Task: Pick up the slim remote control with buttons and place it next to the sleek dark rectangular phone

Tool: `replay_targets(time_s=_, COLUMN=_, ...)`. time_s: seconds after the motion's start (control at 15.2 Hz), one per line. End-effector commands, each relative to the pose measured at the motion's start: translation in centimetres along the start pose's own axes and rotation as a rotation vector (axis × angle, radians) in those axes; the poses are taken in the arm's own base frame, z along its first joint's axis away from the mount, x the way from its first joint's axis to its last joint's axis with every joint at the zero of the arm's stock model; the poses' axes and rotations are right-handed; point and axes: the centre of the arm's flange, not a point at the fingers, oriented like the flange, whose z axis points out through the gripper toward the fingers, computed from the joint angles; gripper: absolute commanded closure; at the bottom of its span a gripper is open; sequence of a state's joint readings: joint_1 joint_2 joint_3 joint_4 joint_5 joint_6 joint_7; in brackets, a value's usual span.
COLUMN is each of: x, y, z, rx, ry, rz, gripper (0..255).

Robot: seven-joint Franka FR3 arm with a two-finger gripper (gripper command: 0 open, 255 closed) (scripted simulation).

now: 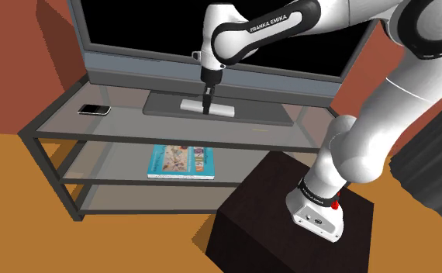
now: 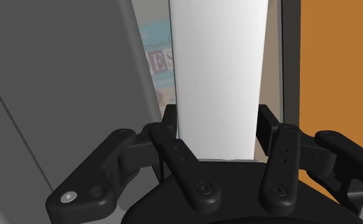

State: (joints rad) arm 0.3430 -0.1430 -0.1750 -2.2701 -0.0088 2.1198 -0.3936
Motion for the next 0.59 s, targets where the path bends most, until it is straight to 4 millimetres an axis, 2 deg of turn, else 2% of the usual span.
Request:
replay_targets(time_s=0.0, x=2.8, y=-0.3, z=0.0, rx=0.0, ry=0.001, rz=0.0, gripper=255)
replay_targets(time_s=0.53, x=13.3, y=-1.2, z=0.0, rx=0.0, ry=0.001, rz=0.0, gripper=255)
